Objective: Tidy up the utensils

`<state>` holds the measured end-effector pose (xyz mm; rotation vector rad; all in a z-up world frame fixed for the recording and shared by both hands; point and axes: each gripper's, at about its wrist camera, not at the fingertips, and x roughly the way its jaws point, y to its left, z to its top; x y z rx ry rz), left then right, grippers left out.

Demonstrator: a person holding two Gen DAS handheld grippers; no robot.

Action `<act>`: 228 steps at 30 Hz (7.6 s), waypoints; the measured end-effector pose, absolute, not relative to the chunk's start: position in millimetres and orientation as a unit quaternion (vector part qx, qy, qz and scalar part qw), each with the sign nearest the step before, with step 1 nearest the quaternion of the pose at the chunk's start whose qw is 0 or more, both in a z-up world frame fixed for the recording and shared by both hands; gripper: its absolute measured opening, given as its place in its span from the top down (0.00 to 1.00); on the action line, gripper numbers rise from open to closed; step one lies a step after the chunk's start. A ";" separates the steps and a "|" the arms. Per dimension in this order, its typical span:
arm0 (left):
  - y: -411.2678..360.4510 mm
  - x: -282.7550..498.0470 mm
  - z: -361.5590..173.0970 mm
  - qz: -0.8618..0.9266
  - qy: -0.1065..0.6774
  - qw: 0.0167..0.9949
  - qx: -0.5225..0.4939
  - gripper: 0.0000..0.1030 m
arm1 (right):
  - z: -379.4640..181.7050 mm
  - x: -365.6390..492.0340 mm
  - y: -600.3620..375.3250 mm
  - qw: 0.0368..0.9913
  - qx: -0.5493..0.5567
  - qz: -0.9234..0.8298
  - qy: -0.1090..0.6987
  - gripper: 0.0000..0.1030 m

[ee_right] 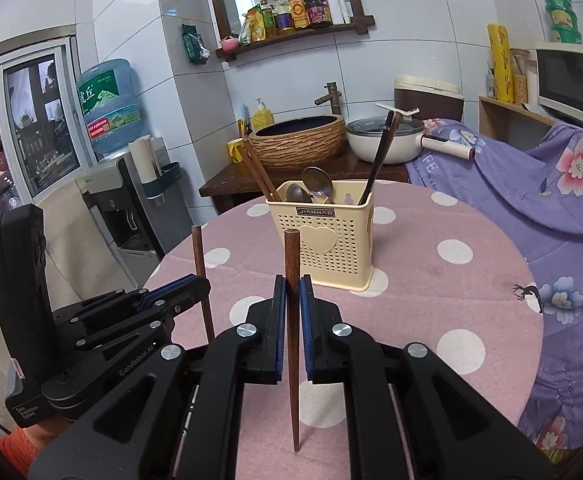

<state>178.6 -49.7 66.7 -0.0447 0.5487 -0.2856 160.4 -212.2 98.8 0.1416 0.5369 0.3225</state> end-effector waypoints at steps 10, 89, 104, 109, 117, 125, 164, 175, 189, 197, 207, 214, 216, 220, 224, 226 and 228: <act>-48.1 202.3 94.4 -0.163 0.257 0.952 -0.024 0.93 | 125.6 178.7 -212.1 0.958 0.060 0.147 0.238 0.92; -30.1 150.9 48.5 -0.156 0.233 0.960 -0.011 0.06 | 100.6 114.8 -211.5 0.996 -0.004 0.012 0.084 0.05; 8.8 24.0 22.3 -0.058 0.170 0.984 -0.018 0.06 | 33.8 -20.0 -173.6 0.994 -0.052 0.029 0.087 0.05; 8.4 -0.9 19.9 -0.050 0.136 0.989 -0.001 0.06 | 25.3 -40.3 -177.6 0.995 -0.014 0.035 0.090 0.05; 10.6 -9.1 15.9 -0.054 0.134 0.989 -0.013 0.06 | 19.0 -49.6 -184.8 0.996 0.010 0.028 0.089 0.05; 15.4 -8.5 11.3 -0.047 0.141 0.988 -0.028 0.06 | 15.5 -43.7 -193.8 0.994 0.028 0.028 0.105 0.05; 20.8 -7.2 7.5 -0.033 0.154 0.987 -0.037 0.06 | 7.8 -34.1 -197.4 0.991 0.043 0.025 0.128 0.05; 18.3 -6.7 8.0 -0.029 0.156 0.987 -0.027 0.06 | 7.0 -34.8 -197.2 0.991 0.043 0.025 0.125 0.05; 14.3 -3.2 4.3 -0.018 0.168 0.985 -0.020 0.06 | 7.3 -37.0 -198.7 0.991 0.050 0.020 0.126 0.05; 14.1 -1.5 2.8 -0.015 0.174 0.985 -0.016 0.06 | 6.6 -38.4 -199.5 0.990 0.050 0.021 0.127 0.05; 13.1 -0.7 1.5 -0.015 0.175 0.984 -0.014 0.06 | 5.5 -37.4 -197.9 0.990 0.048 0.023 0.131 0.05; 12.3 -0.3 1.1 -0.015 0.176 0.984 -0.013 0.06 | 6.1 -37.4 -197.4 0.990 0.048 0.023 0.130 0.05; 12.4 -0.1 0.9 -0.015 0.177 0.984 -0.013 0.06 | 6.3 -37.0 -197.3 0.990 0.048 0.023 0.131 0.05; 11.7 0.2 1.0 -0.014 0.178 0.984 -0.012 0.06 | 6.6 -37.3 -197.6 0.990 0.049 0.023 0.130 0.05; 10.7 0.3 1.2 -0.014 0.179 0.984 -0.010 0.06 | 7.0 -36.7 -199.4 0.990 0.050 0.023 0.130 0.05; 10.7 0.4 1.2 -0.014 0.179 0.984 -0.010 0.06 | 6.9 -36.4 -199.4 0.990 0.050 0.023 0.130 0.05; 10.6 0.4 1.2 -0.014 0.179 0.984 -0.010 0.06 | 6.7 -36.7 -199.3 0.990 0.050 0.023 0.131 0.05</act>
